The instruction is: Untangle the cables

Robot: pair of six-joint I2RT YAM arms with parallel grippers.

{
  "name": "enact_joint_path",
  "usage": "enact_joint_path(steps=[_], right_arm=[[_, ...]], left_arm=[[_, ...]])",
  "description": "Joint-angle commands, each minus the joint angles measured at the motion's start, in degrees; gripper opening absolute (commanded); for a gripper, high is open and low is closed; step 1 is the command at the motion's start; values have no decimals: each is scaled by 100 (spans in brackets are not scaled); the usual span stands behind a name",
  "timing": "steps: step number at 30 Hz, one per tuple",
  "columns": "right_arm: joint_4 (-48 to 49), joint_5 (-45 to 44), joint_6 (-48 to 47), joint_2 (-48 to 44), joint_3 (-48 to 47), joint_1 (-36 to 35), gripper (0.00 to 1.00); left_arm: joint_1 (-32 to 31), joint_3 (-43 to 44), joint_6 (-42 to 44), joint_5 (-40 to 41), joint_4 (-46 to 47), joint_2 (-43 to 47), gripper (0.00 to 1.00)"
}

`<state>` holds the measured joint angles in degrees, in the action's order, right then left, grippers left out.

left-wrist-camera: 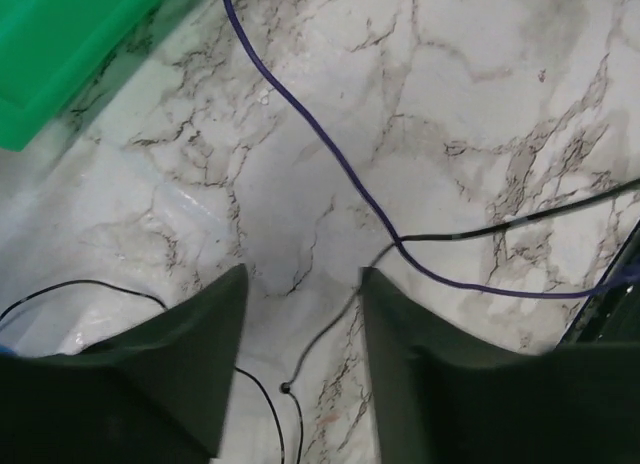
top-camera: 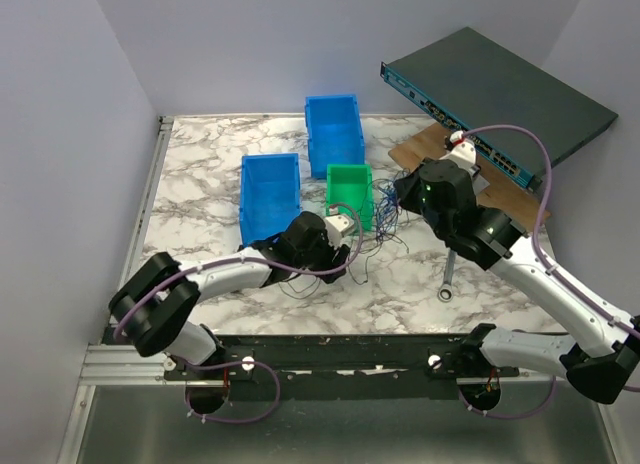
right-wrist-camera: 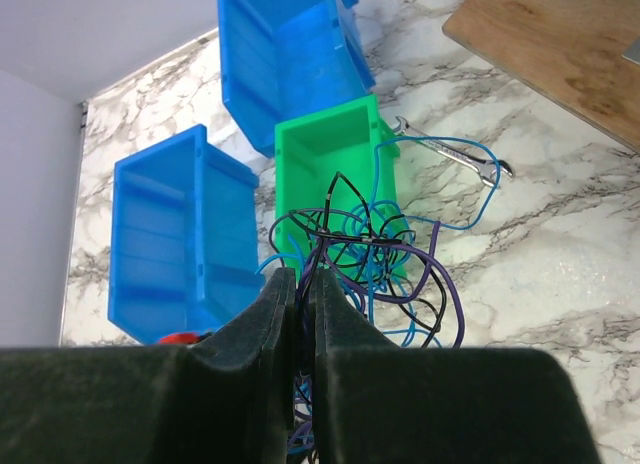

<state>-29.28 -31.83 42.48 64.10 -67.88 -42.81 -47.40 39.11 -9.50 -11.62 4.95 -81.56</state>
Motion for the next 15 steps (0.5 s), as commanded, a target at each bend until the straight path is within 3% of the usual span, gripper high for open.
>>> enact_joint_path(steps=[1, 2, 8, 12, 15], right_arm=[[-305, -308, 157, -188, -222, -29, 3], [-405, -518, 224, -228, -189, -27, 3], [-1151, -2297, 1390, -596, 799, -30, 6], [-2210, -3268, 3299, -983, 1732, 4, 3], [-3002, -3555, 4675, -1267, 2209, 30, 2]], left_arm=[[-24, 571, 123, -535, -958, -688, 21], [-24, 617, 119, -390, -1085, -683, 0], [565, -680, -457, 342, 50, 1048, 0], [1770, -1657, -1234, 246, 592, 2326, 0], [2119, -2121, -1519, 514, 763, 3133, 0]])
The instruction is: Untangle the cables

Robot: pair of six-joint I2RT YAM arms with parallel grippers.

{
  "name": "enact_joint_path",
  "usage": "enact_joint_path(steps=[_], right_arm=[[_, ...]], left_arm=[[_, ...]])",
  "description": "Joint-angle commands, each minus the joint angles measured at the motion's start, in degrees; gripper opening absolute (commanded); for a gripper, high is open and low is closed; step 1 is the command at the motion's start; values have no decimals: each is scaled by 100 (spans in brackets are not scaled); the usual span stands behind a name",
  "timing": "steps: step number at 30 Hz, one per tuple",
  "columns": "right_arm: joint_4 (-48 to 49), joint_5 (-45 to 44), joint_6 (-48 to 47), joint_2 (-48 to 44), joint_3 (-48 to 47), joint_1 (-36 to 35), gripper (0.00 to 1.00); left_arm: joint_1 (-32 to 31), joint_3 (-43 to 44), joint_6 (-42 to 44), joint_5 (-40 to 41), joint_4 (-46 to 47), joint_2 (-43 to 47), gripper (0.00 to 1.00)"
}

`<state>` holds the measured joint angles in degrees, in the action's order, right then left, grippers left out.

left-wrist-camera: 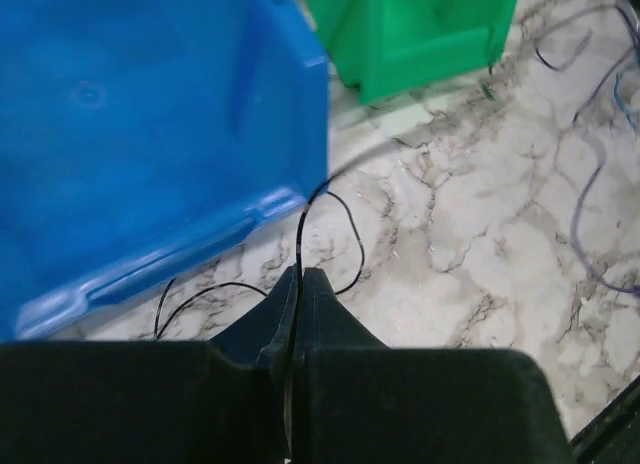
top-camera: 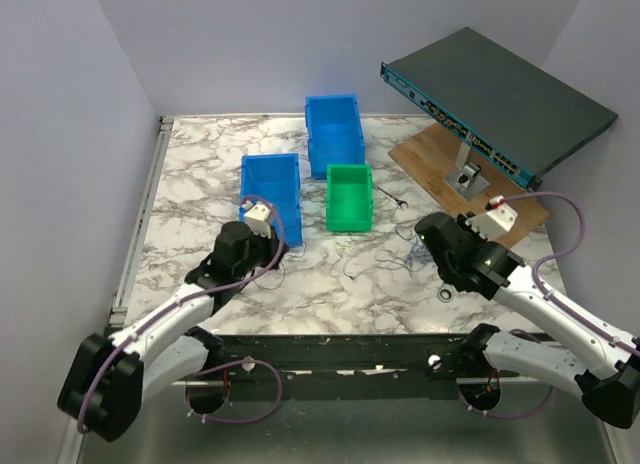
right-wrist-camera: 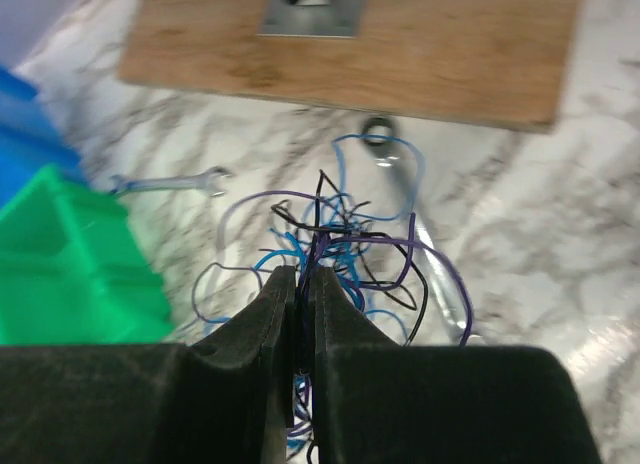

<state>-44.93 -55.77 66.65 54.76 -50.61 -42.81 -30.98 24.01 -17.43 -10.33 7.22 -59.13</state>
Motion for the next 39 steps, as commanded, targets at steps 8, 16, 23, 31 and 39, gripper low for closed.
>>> enact_joint_path(steps=[8, 16, 23, 31, 39], right_arm=[[-1384, -1212, 2201, -426, 612, 53, 1], [2134, 690, -1276, -196, 1115, 54, 2], [3436, 1962, -2668, 612, 1002, 54, 6], [4516, 2115, -3275, 1419, 1340, 55, 69], [6276, 2292, -3797, 1616, 2278, 60, 94]], left_arm=[[655, -1131, -954, 1122, 520, 2213, 0], [655, -714, -739, 270, 516, 1365, 0], [524, -166, -1039, 136, -584, 1066, 0], [-530, 995, -1577, 1122, -3118, 528, 6], [-945, 1307, -1857, 1523, -3737, -11, 80]])
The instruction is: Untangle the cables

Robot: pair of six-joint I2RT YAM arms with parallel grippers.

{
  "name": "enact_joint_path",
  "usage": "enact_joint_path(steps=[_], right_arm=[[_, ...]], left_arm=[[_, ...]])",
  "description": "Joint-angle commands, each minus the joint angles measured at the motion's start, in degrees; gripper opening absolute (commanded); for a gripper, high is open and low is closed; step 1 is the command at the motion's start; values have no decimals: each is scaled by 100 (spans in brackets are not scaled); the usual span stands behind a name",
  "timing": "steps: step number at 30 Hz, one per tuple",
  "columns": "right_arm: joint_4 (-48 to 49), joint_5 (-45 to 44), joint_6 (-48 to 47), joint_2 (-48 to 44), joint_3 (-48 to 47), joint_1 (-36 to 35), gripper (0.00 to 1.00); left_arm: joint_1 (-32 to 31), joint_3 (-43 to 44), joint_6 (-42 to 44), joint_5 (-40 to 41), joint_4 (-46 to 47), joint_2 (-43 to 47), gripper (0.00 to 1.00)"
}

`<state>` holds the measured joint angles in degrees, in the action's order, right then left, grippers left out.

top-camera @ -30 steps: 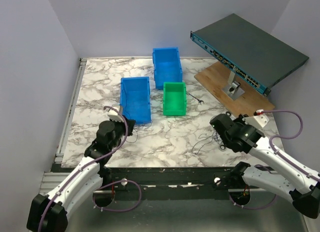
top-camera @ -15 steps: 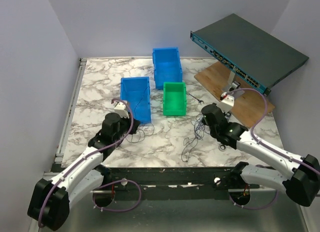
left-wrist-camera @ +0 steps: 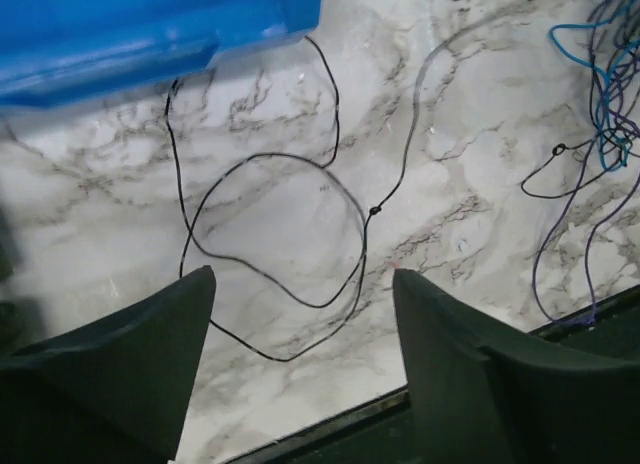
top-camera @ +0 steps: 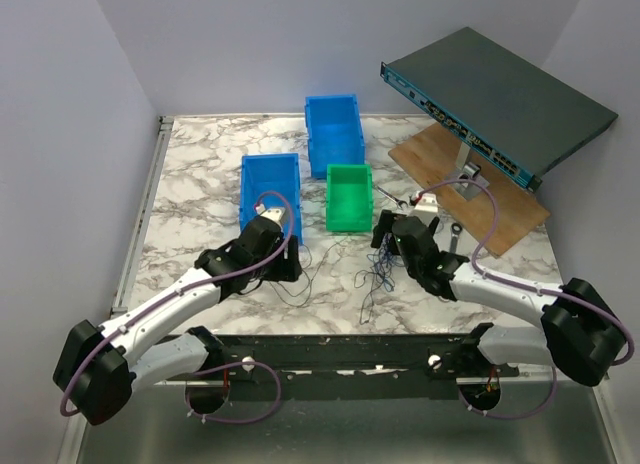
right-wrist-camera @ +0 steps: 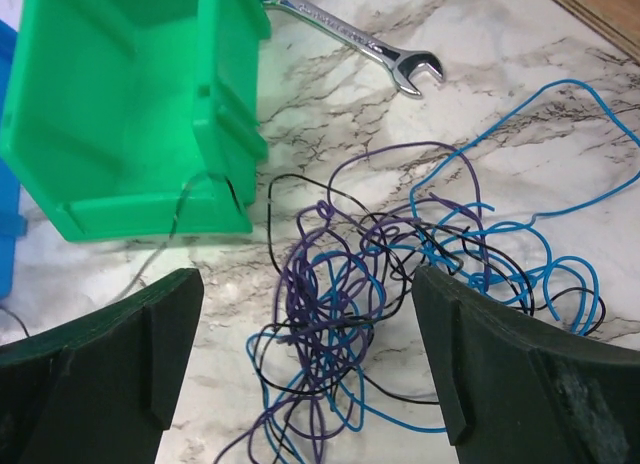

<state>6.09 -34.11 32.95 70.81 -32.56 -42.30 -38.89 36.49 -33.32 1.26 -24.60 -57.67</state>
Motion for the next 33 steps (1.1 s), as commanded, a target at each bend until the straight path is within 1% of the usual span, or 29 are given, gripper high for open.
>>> enact_joint_path(steps=[1, 2, 6, 10, 13, 17, 19, 25, 31, 32, 33], right_arm=[[1321, 144, -460, -38, 578, 3, 94], [1480, 197, -493, -123, 710, 10, 94], [2174, 416, -578, -517, 1245, 4, 94], [2556, 589, -572, -868, 1627, 3, 94], [2725, 660, -587, -1006, 1773, 3, 94], [2699, 735, -558, -876, 1730, 1, 94], [2679, 727, -546, -807, 1692, -5, 94], [2638, 711, -532, -794, 1691, 3, 94], [2599, 651, -526, -884, 1726, -3, 94], [2592, 638, -519, -896, 1727, 1, 94], [2574, 622, -522, -904, 1731, -4, 94]], left_arm=[[-199, 20, -324, 400, -475, -186, 96], [-223, -24, -408, 466, -382, -213, 99], [-275, -153, -648, 654, -2, -432, 99], [-337, -178, -881, 695, 344, -839, 99], [-340, -104, -861, 622, 521, -1291, 99], [-362, 155, -734, 622, 441, -1917, 99], [-469, 262, -670, 650, 414, -2138, 99], [-780, 499, -644, 724, 396, -2462, 99], [-1167, 1086, -709, 1463, -317, -3017, 99], [-1218, 1158, -731, 1543, -409, -3106, 98], [-1249, 1229, -744, 1598, -492, -3217, 94]])
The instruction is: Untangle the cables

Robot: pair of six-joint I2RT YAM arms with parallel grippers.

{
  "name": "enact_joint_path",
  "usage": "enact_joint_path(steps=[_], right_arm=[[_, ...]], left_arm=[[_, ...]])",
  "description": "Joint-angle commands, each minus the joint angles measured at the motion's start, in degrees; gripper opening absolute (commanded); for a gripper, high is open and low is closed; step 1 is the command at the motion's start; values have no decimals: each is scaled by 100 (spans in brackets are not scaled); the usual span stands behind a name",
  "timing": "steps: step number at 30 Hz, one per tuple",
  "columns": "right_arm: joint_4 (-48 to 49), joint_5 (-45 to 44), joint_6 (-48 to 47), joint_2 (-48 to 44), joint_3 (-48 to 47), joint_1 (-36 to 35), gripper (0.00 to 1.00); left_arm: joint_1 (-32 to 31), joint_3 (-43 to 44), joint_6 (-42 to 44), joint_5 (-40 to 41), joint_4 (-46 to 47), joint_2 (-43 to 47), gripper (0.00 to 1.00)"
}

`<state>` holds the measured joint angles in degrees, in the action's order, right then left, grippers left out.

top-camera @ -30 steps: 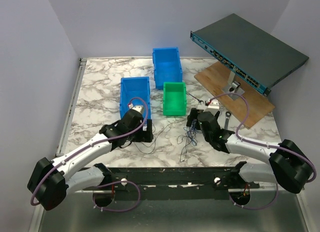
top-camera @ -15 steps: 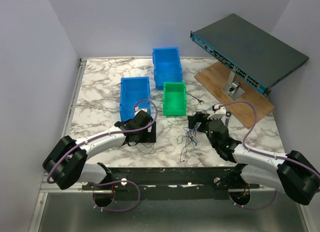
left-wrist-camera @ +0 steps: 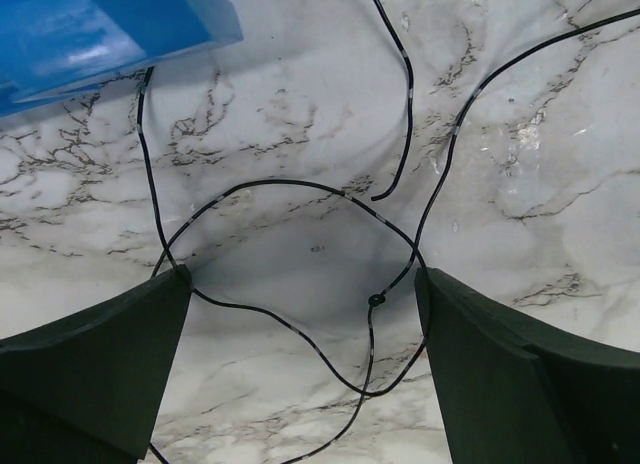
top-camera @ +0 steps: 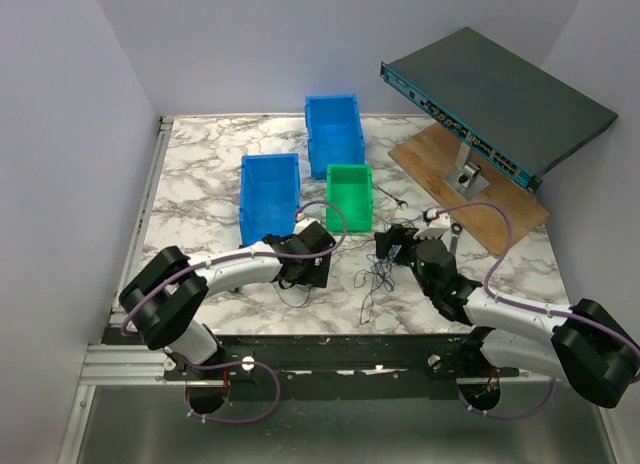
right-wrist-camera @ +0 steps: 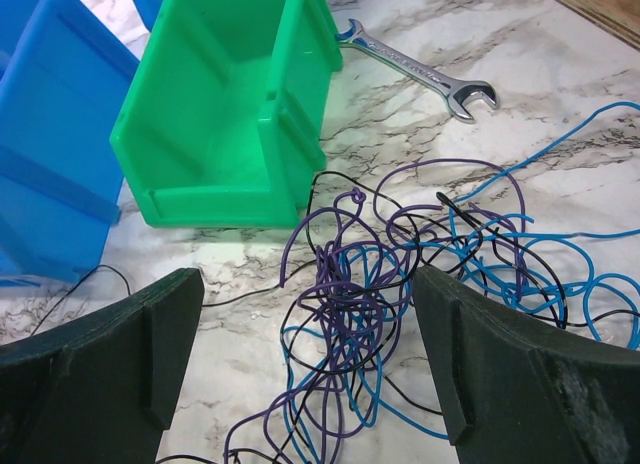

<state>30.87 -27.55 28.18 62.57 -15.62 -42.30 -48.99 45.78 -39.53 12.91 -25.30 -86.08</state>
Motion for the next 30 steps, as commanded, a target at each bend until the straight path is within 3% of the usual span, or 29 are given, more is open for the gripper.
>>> enact_joint_path(steps=[1, 9, 12, 20, 30], right_arm=[[88, -40, -44, -87, 41, -2, 94], [85, -137, 72, -205, 120, 0, 94], [77, -148, 80, -148, 90, 3, 94], [41, -212, 116, -173, 93, 3, 94], [-37, -547, 249, -134, 68, 0, 94]], left_arm=[[-257, 340, -125, 441, -456, -471, 87], [-275, 5, -134, 62, 8, -401, 0], [-269, -105, -103, 29, 33, 6, 0], [-82, 393, 291, 269, -1225, 1694, 0], [1169, 741, 909, -222, -1772, 3455, 0]])
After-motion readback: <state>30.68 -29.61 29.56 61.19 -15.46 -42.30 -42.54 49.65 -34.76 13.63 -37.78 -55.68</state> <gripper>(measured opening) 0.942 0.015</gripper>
